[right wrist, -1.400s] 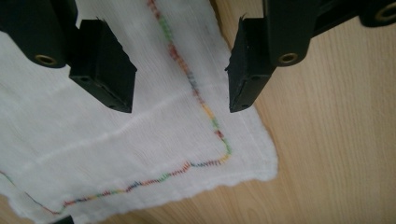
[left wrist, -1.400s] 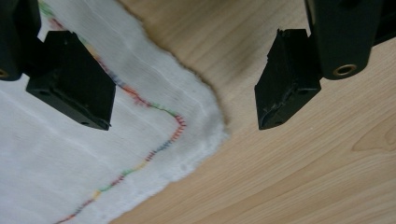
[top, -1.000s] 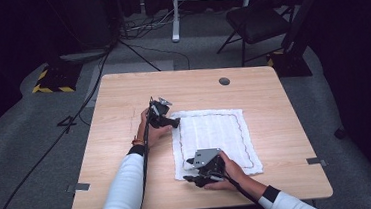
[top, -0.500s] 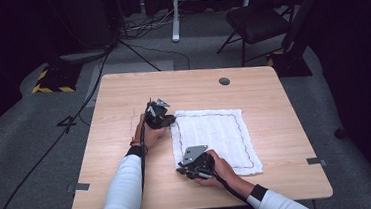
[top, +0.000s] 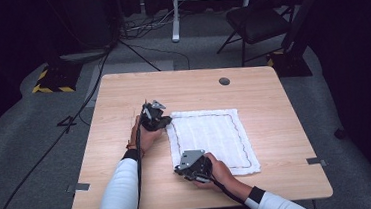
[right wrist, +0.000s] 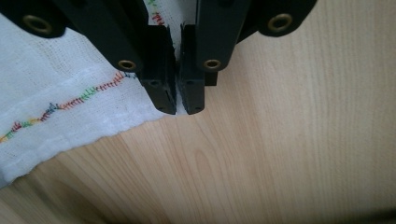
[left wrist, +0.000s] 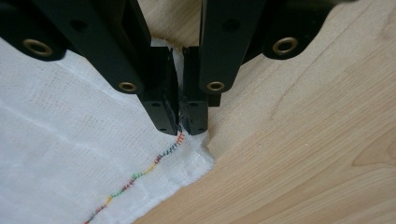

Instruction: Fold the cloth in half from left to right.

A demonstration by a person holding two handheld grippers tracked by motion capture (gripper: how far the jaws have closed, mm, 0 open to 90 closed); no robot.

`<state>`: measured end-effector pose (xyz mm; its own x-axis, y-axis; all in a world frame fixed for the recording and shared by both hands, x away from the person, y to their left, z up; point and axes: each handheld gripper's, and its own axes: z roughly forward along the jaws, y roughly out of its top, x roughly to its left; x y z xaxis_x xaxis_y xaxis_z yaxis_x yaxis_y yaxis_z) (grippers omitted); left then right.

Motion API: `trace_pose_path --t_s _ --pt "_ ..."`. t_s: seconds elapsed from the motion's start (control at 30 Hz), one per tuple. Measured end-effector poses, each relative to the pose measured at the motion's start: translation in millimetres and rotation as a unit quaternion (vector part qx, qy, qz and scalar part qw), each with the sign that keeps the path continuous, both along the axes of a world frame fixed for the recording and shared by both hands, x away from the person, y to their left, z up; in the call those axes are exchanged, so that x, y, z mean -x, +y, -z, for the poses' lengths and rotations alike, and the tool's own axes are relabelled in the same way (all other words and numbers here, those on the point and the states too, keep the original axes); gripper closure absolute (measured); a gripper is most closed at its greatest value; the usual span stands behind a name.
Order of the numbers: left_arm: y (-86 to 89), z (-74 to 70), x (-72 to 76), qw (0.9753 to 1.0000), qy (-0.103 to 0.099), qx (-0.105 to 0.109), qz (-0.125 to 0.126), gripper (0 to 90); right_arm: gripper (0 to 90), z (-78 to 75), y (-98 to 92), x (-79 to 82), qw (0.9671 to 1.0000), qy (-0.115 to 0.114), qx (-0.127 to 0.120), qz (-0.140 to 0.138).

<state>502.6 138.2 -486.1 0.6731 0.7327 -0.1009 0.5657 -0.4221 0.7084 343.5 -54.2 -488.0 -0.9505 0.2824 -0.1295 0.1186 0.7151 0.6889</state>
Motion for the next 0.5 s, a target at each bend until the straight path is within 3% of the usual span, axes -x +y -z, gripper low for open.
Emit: trace_pose_path --t_s 0.23,0.5 --pt "14.6 -11.3 15.9 0.9997 -0.021 0.012 -0.001 84.5 85.5 -6.6 0.3 5.0 0.9998 -0.008 -0.012 -0.015" --pt "26.2 -8.5 22.0 0.9994 -0.021 0.027 -0.006 84.5 85.6 -6.9 6.3 8.2 0.9995 -0.009 -0.011 -0.028"
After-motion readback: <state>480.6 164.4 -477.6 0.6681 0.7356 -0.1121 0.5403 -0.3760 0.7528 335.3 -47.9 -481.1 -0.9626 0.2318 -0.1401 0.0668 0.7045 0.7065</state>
